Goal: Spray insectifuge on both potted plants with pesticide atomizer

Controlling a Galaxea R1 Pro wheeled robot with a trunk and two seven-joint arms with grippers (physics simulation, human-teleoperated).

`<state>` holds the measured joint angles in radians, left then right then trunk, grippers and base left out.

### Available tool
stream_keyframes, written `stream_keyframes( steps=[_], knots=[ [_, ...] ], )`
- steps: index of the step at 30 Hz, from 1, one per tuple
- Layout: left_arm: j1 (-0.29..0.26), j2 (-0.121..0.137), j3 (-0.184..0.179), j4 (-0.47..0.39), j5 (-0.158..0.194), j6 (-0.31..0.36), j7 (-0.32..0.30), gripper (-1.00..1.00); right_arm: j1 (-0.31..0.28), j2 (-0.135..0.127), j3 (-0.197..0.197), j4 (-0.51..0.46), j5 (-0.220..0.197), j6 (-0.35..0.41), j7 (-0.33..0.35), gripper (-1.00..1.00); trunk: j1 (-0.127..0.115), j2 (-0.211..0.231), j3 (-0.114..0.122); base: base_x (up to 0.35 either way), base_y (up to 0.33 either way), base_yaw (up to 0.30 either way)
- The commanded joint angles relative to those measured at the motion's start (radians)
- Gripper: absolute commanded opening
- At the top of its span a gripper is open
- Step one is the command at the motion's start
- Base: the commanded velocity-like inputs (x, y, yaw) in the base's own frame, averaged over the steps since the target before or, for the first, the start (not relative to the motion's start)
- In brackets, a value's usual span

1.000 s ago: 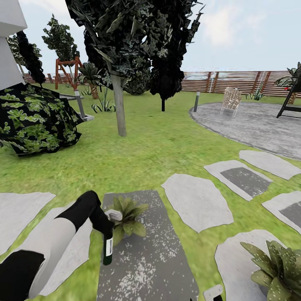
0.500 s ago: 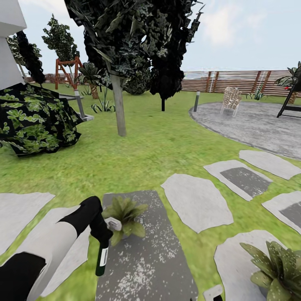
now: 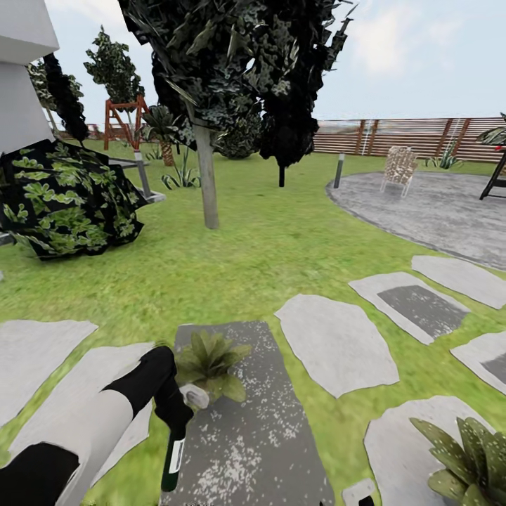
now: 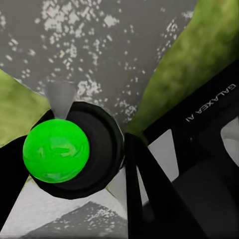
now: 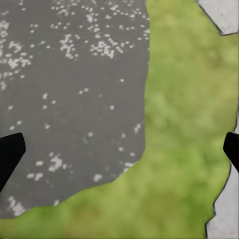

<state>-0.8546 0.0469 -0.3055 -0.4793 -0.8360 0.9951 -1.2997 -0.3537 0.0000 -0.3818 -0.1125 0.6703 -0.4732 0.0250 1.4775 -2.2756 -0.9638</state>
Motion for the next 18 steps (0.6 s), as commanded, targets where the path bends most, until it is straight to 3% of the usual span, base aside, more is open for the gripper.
stream_keyframes(
  steps=[1,6,13,18],
  knots=[
    [0.008,0.000,-0.003,-0.002,-0.009,0.008,-0.010,-1.00,-0.001,0.000,-0.008,0.001,0.007,-0.004,0.003,1.00,0.000,0.000,-0.001,0.000,0.000,0.157],
    [0.016,-0.001,-0.002,-0.008,-0.008,0.008,-0.010,-1.00,-0.001,0.000,-0.009,0.001,0.006,-0.004,0.003,1.00,0.000,0.000,-0.001,0.023,0.000,0.041],
    [0.017,-0.001,-0.002,-0.007,-0.008,0.008,-0.012,-1.00,-0.001,0.000,-0.009,0.001,0.006,-0.004,0.003,1.00,0.000,0.000,-0.001,0.264,0.000,0.002],
    [0.017,-0.001,-0.002,-0.012,-0.008,0.008,-0.012,-1.00,-0.001,0.000,-0.009,0.001,0.008,-0.003,0.003,1.00,0.000,0.000,-0.001,0.067,0.000,0.000]
  ],
)
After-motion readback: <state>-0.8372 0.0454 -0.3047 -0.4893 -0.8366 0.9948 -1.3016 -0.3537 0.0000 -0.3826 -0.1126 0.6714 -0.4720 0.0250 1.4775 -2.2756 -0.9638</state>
